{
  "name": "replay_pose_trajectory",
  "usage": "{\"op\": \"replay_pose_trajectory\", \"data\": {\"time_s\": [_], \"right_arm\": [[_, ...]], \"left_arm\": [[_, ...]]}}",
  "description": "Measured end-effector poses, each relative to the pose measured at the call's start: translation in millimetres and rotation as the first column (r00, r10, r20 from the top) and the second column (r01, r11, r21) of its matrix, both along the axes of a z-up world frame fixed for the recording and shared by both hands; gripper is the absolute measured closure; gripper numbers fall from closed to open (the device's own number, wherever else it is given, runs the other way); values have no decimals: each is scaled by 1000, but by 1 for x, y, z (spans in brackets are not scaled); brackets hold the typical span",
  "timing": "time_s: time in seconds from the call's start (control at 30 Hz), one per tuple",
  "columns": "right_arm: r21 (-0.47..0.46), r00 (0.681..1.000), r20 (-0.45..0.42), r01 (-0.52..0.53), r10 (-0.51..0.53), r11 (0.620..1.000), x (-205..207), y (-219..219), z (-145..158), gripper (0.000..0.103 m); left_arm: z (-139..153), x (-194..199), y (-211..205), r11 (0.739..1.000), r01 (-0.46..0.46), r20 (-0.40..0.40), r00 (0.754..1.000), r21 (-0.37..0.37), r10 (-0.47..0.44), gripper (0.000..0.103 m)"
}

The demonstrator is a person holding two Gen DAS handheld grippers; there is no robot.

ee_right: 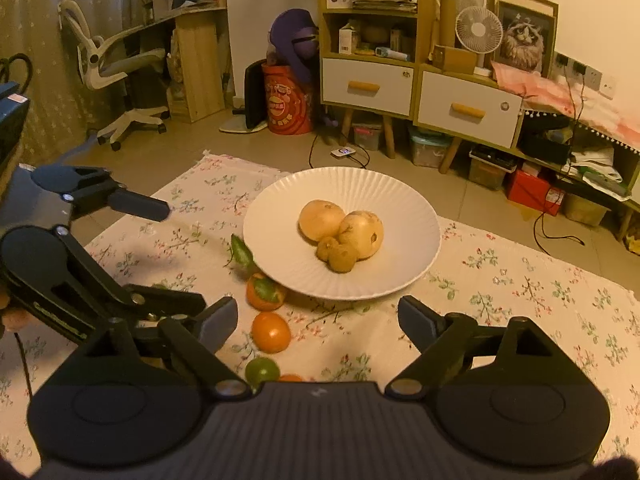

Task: Organize fruits
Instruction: 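Withdraw both open tools from the plate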

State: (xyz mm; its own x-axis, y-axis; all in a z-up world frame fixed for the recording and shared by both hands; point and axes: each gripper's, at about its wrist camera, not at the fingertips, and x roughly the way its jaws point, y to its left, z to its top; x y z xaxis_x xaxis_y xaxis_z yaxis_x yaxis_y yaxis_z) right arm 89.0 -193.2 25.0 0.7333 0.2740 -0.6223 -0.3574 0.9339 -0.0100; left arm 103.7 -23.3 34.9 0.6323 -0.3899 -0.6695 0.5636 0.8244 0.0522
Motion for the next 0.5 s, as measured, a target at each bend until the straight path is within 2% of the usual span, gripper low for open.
{"op": "replay_pose_trajectory", "data": {"time_s": [0.27,0.37,0.5], "right_arm": [[12,1000,8,23,-23,1000,-20,5,-7,7],[2,1000,-10,24,-24,1000,-24,5,-16,7],[-13,1000,-15,16,-16,1000,-28,4,-23,7]], "left_arm": [[-8,-16,24,998,-53,-29,998,-17,52,8],[-18,-21,32,998,-64,-53,997,-12,63,8],[-27,-32,41,998,-61,-39,997,19,61,8]]}}
